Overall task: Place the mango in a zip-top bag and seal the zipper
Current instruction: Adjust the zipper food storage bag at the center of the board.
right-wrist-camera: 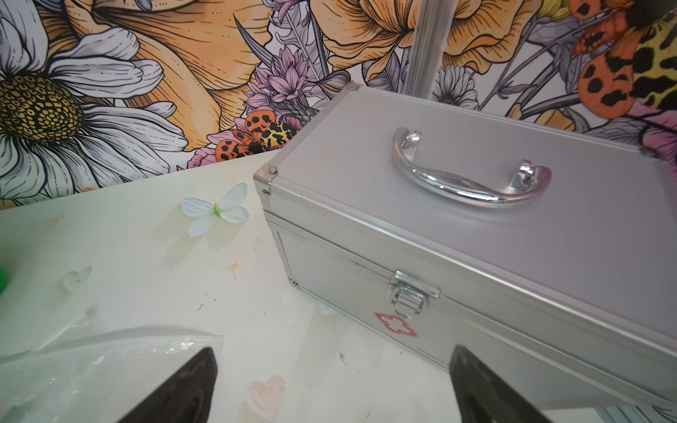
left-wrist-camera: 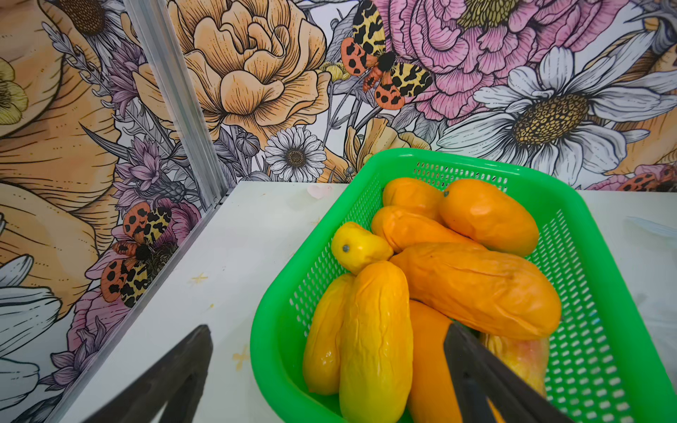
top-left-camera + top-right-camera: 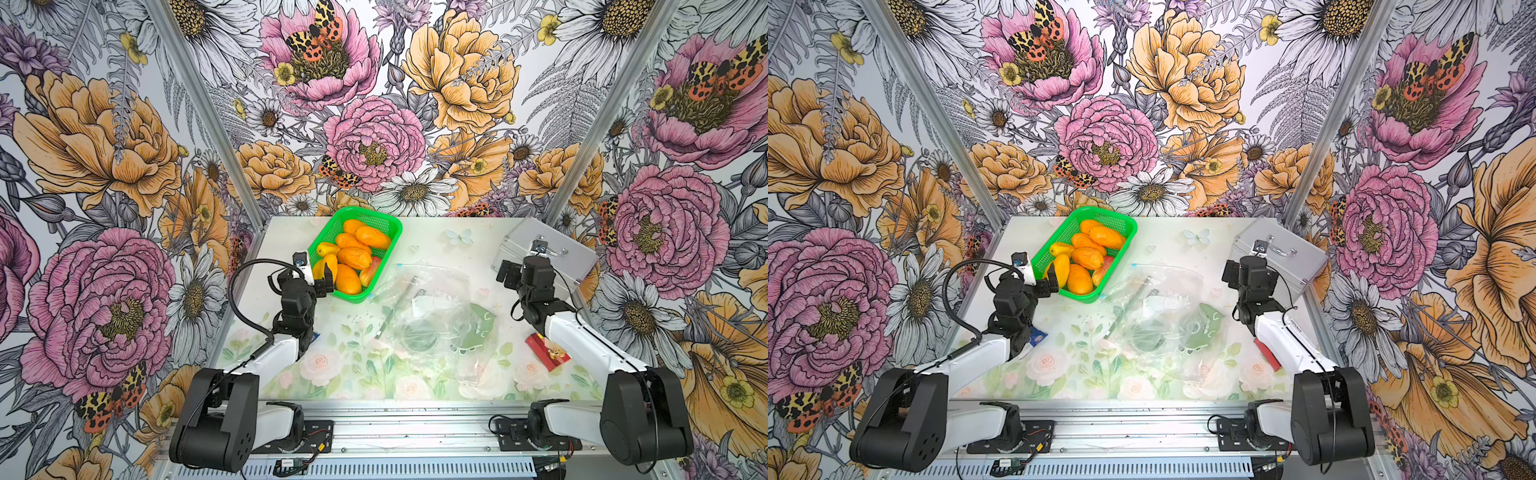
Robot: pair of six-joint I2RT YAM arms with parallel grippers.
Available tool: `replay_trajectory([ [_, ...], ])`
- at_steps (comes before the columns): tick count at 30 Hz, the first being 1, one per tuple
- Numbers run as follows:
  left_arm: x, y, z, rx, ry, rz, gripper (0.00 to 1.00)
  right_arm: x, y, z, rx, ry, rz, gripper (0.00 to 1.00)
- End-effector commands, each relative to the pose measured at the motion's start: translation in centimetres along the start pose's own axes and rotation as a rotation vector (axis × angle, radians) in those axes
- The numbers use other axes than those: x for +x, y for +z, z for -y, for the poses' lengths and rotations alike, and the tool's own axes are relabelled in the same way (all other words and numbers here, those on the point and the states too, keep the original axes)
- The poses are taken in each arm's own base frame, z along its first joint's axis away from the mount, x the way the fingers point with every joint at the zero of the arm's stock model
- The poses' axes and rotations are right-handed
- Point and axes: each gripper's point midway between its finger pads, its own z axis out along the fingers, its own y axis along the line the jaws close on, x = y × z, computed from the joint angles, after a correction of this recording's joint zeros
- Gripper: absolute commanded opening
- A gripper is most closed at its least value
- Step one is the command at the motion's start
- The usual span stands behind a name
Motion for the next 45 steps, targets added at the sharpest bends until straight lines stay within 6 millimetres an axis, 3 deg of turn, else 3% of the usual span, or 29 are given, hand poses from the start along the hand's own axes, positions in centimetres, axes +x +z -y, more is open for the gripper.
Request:
replay_trajectory([
  [1, -2.6, -1.0, 0.3, -0.028, -0.063, 0.005, 0.99, 0.4, -2.4, -2.9, -0.049, 0.042, -0.106, 0.99],
  [9, -6.6, -4.1, 1.0, 0.046, -0.299, 0.061, 0.99, 3.7, -9.3, -14.0, -0.332, 0.006, -0.263, 0.98],
  [17, -7.0, -5.9, 0.4, 0.051, -0.404, 0.038, 0.99, 9.4, -17.2, -23.0, -0.599, -0.074, -0.444, 0.79],
  [22, -7.0, -6.2, 0.2, 0.047, -0.442, 0.039, 0.99, 13.6, -18.7, -26.1, -0.666, -0.154, -0.568, 0.67],
  [24, -7.1, -6.2, 0.2, 0.046, -0.443, 0.032, 0.99, 15.4, -18.6, -26.2, -0.662, -0.164, -0.624, 0.57],
  [26, -7.2, -6.2, 0.4, 0.051, -0.446, 0.023, 0.99, 16.9, -18.4, -25.8, -0.645, -0.168, -0.663, 0.53],
  [37, -7.2, -6.0, 1.6, 0.075, -0.424, 0.009, 0.99, 23.2, -14.2, -20.2, -0.454, -0.172, -0.827, 0.53],
  [41, -7.3, -6.0, 1.6, 0.077, -0.425, 0.01, 0.99, 24.5, -12.3, -17.7, -0.388, -0.206, -0.856, 0.52],
  [45, -7.4, -6.0, 1.8, 0.081, -0.42, 0.011, 0.99, 24.1, -10.1, -15.0, -0.305, -0.251, -0.855, 0.52],
])
